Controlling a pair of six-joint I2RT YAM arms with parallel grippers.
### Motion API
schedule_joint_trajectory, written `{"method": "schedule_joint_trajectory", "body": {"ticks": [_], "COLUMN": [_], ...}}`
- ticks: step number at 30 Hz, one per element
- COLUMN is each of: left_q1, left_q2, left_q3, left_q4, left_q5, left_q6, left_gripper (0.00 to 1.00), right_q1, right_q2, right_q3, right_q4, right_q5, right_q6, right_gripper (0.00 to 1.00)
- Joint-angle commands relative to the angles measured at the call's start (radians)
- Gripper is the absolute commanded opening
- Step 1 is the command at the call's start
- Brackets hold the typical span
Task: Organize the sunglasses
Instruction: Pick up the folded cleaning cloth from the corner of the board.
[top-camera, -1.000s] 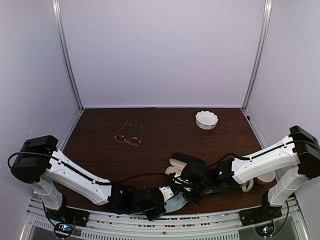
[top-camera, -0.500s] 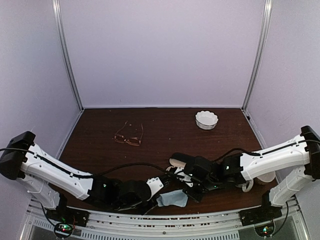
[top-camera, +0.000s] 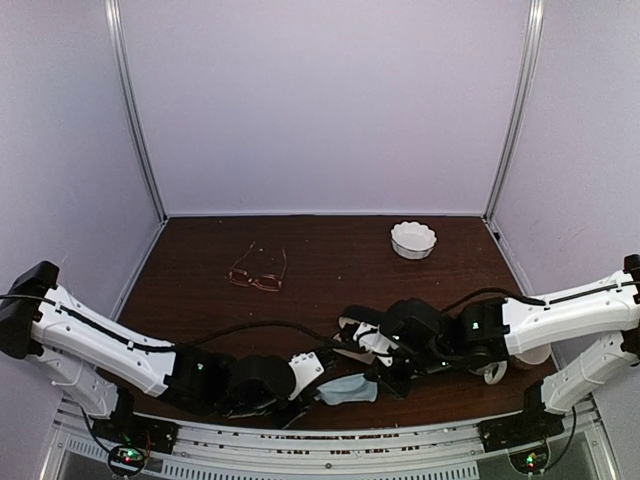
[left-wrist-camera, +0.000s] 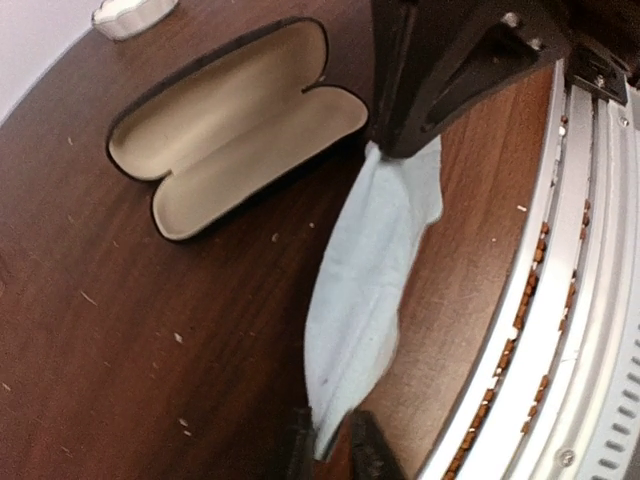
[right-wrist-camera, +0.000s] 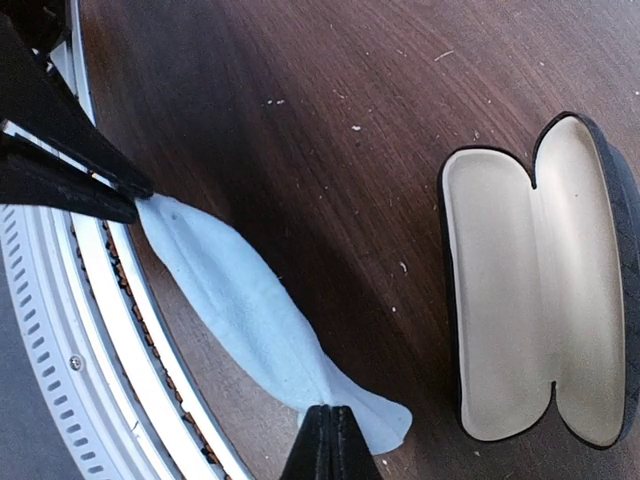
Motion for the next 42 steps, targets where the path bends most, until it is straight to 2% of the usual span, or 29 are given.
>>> {"method": "schedule_joint_trajectory", "body": {"ticks": [1, 3, 6, 17, 31, 35, 42], "left_q1": [0.005, 0.005, 0.022, 0.132, 0.185, 0.186, 0.185], "left_q2": [0.053, 0.07, 0.084, 0.161, 0.263, 0.28, 0.299], "left_q3": [0.023, 0.022, 0.016, -0.006, 0.014, 0.024, 0.03], "left_q4": [0.027, 0.043, 0.06, 0.177, 0.218, 0.211, 0.219], "left_q5": [0.077, 0.094, 0.119, 0.267, 0.306, 0.319, 0.347], "left_q6": [0.005, 0.002, 0.005, 0.036, 0.052, 0.054, 0.062], "left_gripper": [0.27, 0.37, 0.42, 0.42, 0.42, 0.35, 0.11], "right_q1": [-0.004, -0.003, -0.003, -0.003, -0.003, -0.003, -0.003], "right_q2": [0.021, 0.038, 0.057, 0.07, 0.072, 0.073, 0.08], "right_q3": [0.014, -0.005, -0.024, -0.05, -0.063, -0.062, -0.059], "right_q4": [0.011, 0.028, 0.039, 0.045, 0.044, 0.042, 0.04], "right_q5": [-0.02, -0.026, -0.024, -0.023, -0.015, -0.01, -0.011], "right_q6": [-0.014, -0.023, -0.027, -0.037, -0.036, -0.037, -0.034], "right_gripper": [0.0, 0.0, 0.0, 0.0, 0.0, 0.0, 0.0]}}
